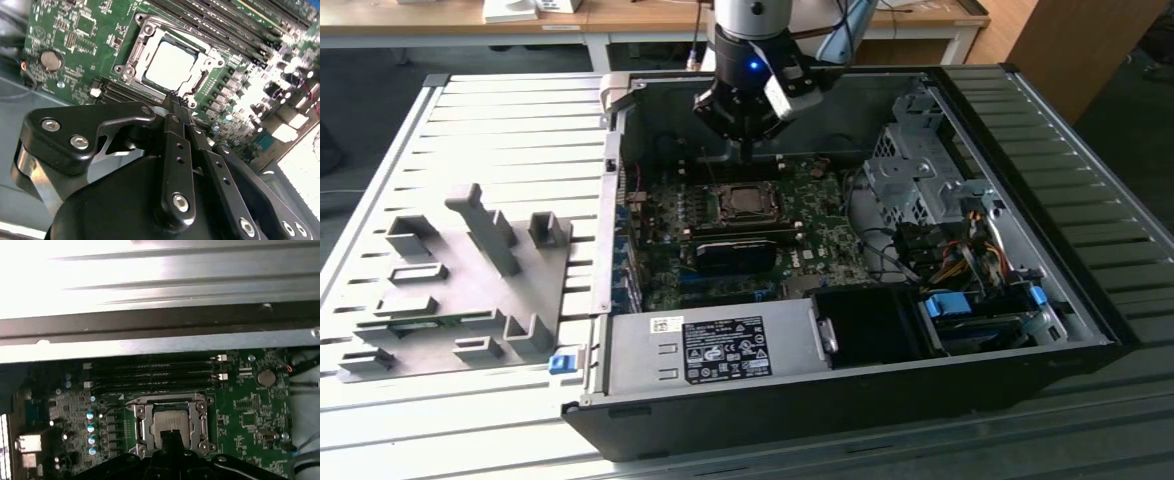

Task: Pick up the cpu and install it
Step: 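Install the first cpu locking lever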

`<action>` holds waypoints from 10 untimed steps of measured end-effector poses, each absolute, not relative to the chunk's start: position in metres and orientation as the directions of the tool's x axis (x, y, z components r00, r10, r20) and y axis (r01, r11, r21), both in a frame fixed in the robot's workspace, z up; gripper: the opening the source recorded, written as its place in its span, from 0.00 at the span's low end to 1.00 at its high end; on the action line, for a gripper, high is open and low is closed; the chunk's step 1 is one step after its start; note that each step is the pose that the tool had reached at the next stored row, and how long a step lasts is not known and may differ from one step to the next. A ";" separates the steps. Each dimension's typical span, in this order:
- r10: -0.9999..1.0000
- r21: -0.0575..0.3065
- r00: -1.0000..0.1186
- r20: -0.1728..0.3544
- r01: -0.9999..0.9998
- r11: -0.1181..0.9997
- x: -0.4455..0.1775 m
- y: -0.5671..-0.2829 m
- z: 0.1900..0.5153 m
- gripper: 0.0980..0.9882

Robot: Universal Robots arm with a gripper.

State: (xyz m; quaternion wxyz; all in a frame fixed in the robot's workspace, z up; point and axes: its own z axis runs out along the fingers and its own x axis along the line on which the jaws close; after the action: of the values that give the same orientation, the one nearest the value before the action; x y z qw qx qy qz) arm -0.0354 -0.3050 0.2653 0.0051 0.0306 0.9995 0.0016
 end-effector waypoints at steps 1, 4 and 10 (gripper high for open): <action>0.049 0.004 -0.999 -0.010 0.049 0.999 -0.035 -0.305 0.265 0.01; 0.035 0.004 -0.999 -0.010 0.035 0.999 -0.035 -0.305 0.265 0.01; -0.008 0.004 -1.000 -0.010 -0.008 1.000 -0.035 -0.305 0.265 0.01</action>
State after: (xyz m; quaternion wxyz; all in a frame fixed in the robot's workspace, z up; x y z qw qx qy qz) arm -0.0354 -0.3050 0.2645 0.0051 -0.0042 1.0000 0.0020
